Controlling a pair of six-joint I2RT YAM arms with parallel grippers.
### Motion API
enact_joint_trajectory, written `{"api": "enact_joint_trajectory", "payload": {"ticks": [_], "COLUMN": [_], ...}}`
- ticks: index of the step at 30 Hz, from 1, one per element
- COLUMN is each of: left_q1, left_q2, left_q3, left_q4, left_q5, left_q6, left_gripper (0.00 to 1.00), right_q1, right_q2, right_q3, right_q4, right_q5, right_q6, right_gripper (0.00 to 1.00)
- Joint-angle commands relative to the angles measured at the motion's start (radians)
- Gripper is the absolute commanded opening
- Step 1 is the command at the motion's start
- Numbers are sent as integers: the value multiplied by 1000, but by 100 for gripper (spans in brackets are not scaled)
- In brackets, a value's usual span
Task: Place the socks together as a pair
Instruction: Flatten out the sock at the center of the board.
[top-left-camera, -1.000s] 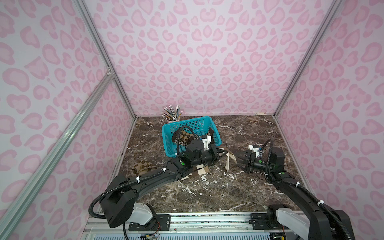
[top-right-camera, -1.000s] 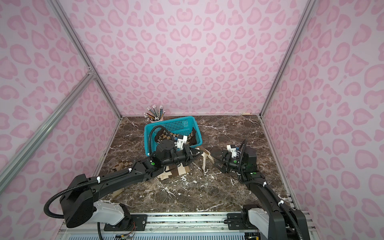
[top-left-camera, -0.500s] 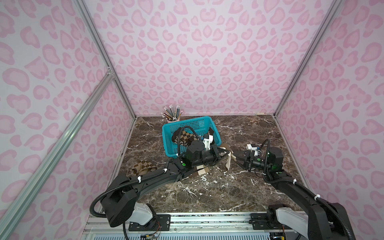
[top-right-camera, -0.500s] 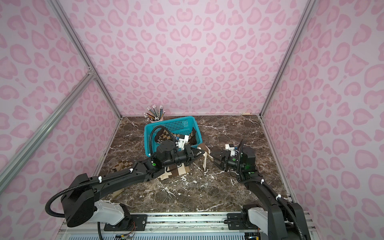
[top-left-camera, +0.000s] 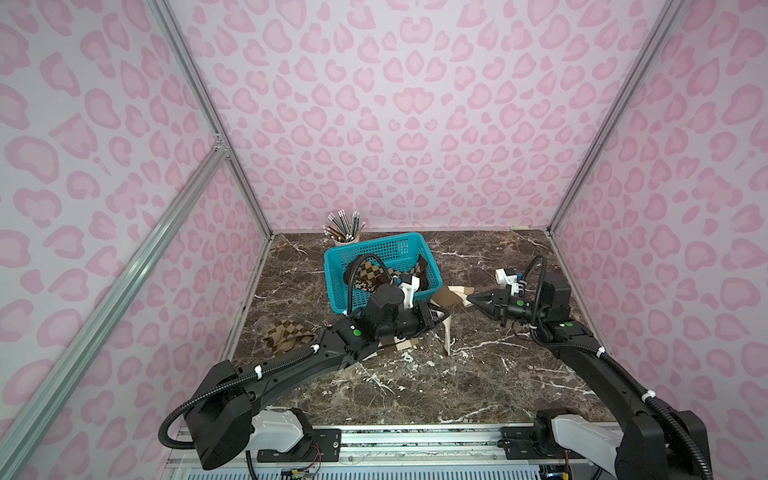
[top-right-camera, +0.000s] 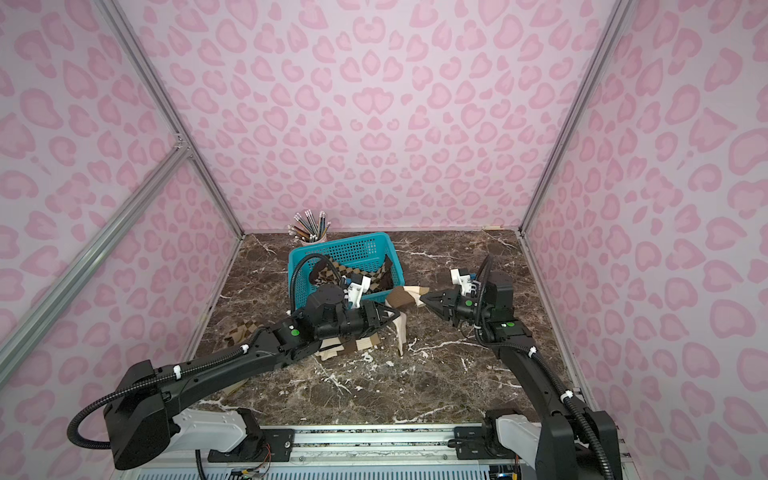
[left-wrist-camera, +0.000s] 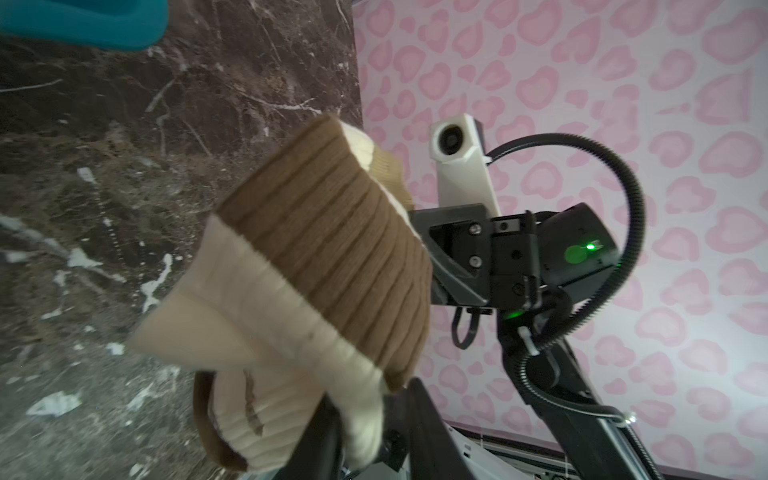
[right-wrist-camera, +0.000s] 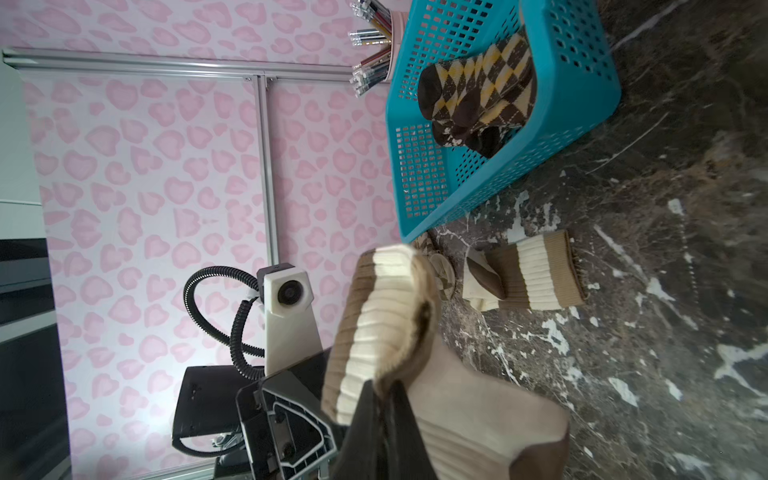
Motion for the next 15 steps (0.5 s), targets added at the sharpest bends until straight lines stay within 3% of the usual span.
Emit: {"api": "enact_joint_trajectory", "payload": {"ticks": [1, 7, 15], "left_q1": [9, 32, 45], "left_q2": [-36, -116, -180], "left_q3": [11, 5, 14], "left_q4": [-163, -252, -367], "left_q5": [-75, -135, -194], "left_q6": [100, 120, 166], "left_gripper": [64, 77, 78], "right_q1": [26, 131, 177], "right_q2": [1, 24, 52], "right_q3": [50, 145, 228], "right_q4": [-189, -291, -394], "right_q5": [21, 87, 131], "right_q6": [-164, -236, -299], "right_gripper": [0, 0, 0]}}
